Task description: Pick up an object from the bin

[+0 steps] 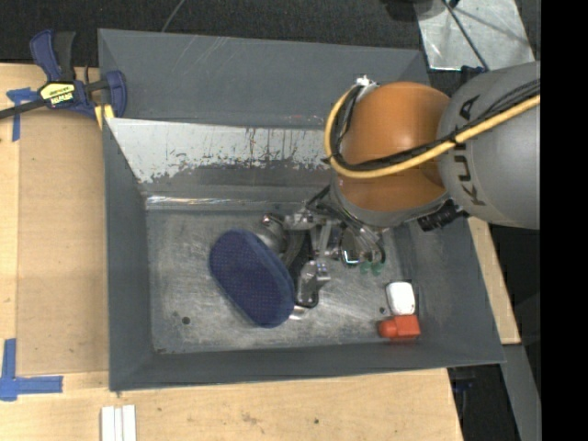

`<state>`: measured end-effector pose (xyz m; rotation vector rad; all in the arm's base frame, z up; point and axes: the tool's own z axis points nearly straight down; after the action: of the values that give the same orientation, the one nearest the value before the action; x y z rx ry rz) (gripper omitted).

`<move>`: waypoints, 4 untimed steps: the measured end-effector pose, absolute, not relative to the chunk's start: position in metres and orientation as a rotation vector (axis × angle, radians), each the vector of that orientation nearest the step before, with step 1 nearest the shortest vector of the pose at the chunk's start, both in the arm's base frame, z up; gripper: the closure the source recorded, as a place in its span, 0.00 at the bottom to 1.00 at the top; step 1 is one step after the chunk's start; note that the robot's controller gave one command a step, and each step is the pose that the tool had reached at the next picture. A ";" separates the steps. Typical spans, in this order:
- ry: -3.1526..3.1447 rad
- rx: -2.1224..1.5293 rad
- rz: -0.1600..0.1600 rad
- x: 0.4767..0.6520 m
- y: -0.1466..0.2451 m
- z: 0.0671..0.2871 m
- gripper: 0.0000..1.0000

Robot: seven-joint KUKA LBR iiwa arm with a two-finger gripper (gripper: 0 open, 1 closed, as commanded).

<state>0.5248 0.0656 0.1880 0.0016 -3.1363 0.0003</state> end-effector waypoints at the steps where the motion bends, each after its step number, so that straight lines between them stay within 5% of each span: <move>1: -3.130 0.345 0.007 0.574 0.138 0.078 0.00; 2: -3.145 0.035 -0.015 0.569 0.108 0.076 0.00; 3: -3.150 0.037 -0.011 0.572 0.107 0.080 1.00; 4: -3.059 0.754 0.001 0.562 0.097 0.182 1.00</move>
Offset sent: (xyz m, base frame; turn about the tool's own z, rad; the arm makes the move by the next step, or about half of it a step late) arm 0.0428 0.0748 -0.1180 -0.2193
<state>0.5625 0.0973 0.1818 0.7539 -3.0590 0.0009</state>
